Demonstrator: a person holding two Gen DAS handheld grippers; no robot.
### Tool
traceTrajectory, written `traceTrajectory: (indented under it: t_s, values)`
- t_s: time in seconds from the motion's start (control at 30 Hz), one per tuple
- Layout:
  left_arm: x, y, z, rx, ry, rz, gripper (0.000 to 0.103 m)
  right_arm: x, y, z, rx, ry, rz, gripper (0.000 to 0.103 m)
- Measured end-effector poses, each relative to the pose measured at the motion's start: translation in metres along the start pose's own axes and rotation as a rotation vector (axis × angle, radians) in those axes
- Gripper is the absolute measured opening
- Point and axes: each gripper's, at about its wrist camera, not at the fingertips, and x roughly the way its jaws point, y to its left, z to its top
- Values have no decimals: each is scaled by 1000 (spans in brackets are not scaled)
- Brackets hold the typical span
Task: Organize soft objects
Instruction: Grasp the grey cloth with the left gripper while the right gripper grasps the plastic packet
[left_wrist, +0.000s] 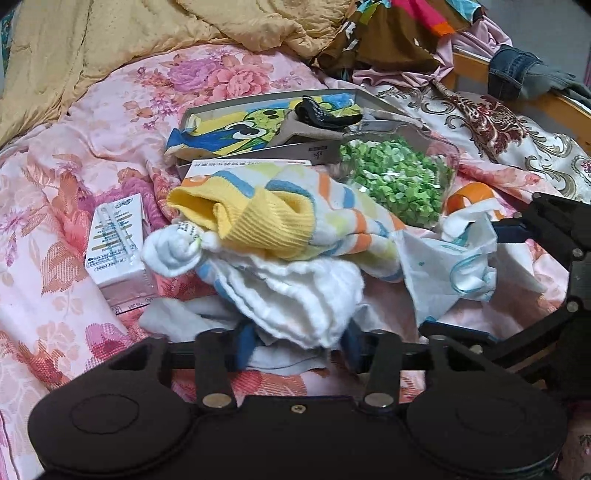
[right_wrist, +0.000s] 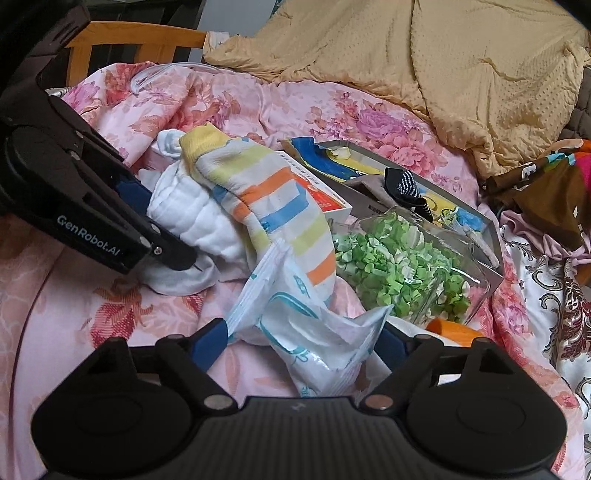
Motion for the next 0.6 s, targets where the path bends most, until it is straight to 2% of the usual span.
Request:
traceTrajectory:
  t_s: [0.23, 0.37, 0.5, 0.6]
  values:
    - [-6, -4, -1, -18, 5, -22, 19, -3, -1, 1, 13, -8, -11, 80]
    - [-9, -5, -2, -36, 16, -58, 16, -3, -1, 2, 8, -3, -23, 78]
    - [-13, -9, -4, -79, 35, -136, 15, -4, -2, 2, 9, 0, -40, 78]
    - [-16, -16, -8, -71, 43, -176, 15, -6, -4, 2, 14, -3, -60, 74]
